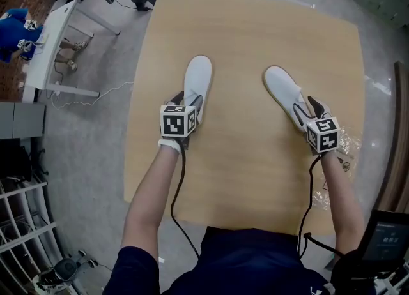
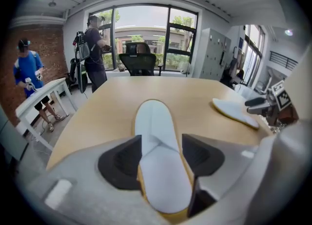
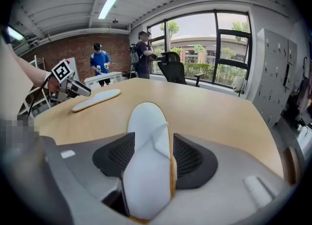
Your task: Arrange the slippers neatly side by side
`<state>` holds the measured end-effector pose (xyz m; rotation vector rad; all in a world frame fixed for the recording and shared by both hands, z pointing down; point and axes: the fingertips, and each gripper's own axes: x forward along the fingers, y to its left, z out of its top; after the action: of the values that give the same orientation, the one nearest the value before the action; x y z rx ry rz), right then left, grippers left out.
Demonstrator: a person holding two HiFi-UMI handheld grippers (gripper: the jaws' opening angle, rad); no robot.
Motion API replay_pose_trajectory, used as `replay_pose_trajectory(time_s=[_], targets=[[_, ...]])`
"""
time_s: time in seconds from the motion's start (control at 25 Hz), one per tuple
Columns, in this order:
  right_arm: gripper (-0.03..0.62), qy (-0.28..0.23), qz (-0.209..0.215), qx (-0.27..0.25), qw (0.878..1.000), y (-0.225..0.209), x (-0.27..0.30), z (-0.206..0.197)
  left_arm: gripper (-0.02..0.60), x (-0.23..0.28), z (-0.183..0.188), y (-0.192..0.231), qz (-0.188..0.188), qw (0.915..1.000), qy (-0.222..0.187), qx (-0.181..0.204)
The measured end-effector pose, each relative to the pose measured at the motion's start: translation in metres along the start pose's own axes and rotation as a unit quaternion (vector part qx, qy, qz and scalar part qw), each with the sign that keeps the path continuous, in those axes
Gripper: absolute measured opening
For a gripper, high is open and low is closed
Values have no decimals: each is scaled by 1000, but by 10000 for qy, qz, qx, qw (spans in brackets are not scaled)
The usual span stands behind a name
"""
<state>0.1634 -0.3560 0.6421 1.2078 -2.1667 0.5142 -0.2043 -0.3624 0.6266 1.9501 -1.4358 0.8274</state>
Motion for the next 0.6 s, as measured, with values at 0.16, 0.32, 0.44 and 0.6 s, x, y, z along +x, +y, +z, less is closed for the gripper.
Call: replay_pose_trajectory(time_s=[0.16, 0.32, 0.44, 0.6], targets=[[255, 50, 12, 104, 9999, 2, 13, 1, 259, 12, 0, 3, -17, 9999, 112, 75], [255, 46, 37, 154, 9999, 11, 22, 6, 259, 18, 0, 8, -1, 9998, 180, 92], [253, 114, 104, 179, 9997, 18, 30, 6, 258, 22, -3, 10, 19, 9996, 279, 77], [244, 272, 84, 106, 9995, 21, 35, 1, 252, 24, -10, 10, 31, 9993, 378, 73]])
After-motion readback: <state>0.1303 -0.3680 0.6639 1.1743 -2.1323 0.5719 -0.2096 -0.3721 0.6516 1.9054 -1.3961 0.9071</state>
